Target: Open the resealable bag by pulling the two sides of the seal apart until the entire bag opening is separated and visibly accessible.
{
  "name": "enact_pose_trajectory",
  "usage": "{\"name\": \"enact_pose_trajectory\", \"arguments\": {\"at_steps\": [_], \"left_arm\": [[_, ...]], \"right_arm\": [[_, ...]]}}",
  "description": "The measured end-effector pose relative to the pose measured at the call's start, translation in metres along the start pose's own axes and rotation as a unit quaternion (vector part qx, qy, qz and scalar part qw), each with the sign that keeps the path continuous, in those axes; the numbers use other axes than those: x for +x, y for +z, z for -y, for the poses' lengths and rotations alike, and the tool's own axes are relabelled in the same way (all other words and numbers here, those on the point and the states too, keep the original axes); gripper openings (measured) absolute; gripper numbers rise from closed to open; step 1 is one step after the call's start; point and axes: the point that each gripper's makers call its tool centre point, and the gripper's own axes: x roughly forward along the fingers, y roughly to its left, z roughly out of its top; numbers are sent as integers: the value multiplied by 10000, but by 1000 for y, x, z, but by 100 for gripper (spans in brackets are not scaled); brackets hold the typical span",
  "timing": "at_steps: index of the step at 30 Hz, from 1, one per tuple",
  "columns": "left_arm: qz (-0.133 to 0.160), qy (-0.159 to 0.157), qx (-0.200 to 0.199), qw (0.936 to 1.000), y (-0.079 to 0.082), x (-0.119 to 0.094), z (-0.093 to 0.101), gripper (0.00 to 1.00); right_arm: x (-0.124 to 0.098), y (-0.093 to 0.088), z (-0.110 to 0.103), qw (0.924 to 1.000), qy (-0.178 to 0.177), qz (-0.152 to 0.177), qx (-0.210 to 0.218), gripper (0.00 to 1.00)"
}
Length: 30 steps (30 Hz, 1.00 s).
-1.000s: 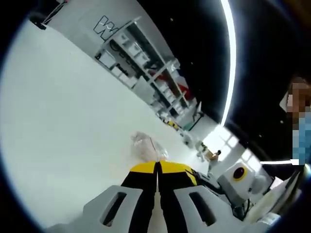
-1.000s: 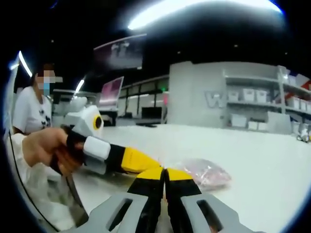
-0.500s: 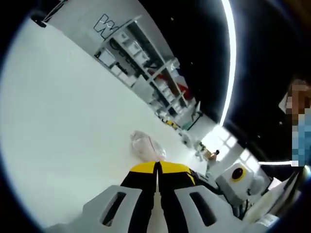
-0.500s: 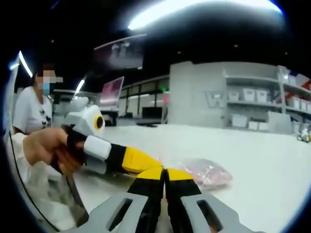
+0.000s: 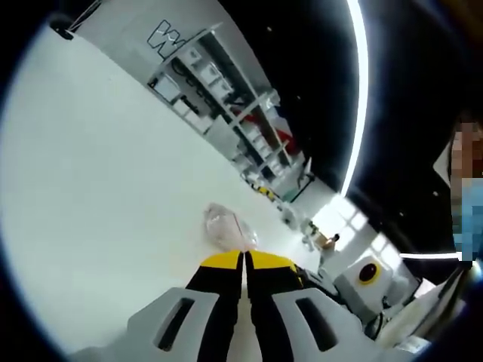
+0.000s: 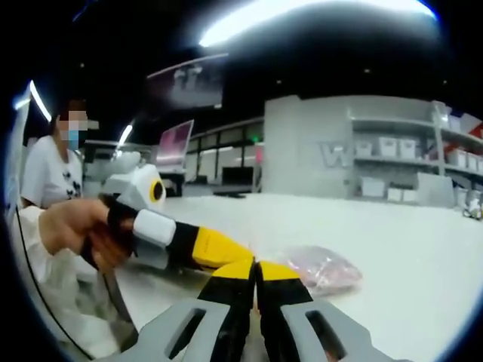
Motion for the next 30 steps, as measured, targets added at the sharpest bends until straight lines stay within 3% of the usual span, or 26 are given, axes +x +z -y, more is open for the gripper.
{"name": "enact_pose_trajectory", "arguments": {"at_steps": [4,10,30], "left_arm": [[3,-33,-117,9999,1,0,1,4],[-29,-19,72,10000,-2,-1,1,1],[18,45,91,9999,0,-2,0,0]], "right_arm": [[0,1,-1,10000,38,14,54,0],[0,0,-1,10000,32,-14,25,0],[-2,6,6,9997,-189,141,-53,0]]}}
